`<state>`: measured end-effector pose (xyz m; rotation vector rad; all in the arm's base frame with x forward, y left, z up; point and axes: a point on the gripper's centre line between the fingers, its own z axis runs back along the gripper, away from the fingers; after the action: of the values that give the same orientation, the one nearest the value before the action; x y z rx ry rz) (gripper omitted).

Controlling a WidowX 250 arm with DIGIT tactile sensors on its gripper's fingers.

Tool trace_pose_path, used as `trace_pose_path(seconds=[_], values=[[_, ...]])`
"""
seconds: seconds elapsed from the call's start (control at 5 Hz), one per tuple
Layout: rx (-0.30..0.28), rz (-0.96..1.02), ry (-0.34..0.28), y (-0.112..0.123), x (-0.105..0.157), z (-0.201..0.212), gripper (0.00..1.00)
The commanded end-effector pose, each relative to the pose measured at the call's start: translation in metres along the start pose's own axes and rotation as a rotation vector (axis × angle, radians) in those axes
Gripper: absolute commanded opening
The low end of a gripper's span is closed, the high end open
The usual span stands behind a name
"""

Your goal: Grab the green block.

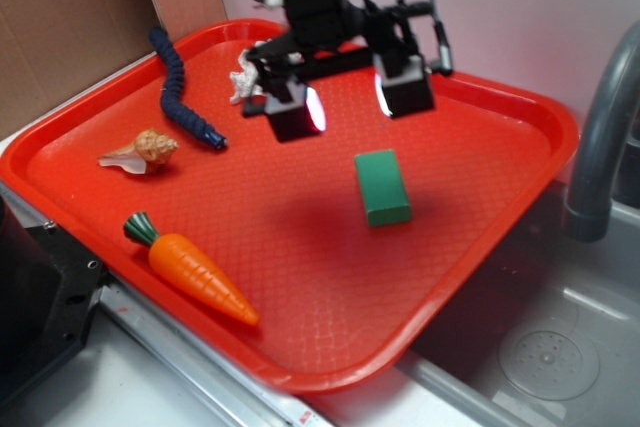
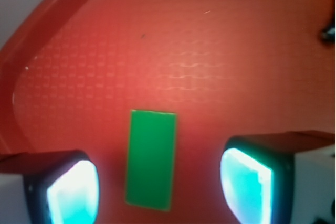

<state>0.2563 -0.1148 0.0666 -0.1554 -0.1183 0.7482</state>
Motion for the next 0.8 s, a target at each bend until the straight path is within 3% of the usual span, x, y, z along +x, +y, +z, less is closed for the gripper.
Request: trace_pose_path(seconds=[0.0, 0.4, 0.6], values=[[0.008, -0.012, -0.018, -0.019, 0.001, -0.020, 1.00], [0.102, 0.001, -0.025, -0.011, -0.006, -0.049, 1.00], [0.107, 0.010, -0.041, -0.011, -0.010, -0.050, 0.00]])
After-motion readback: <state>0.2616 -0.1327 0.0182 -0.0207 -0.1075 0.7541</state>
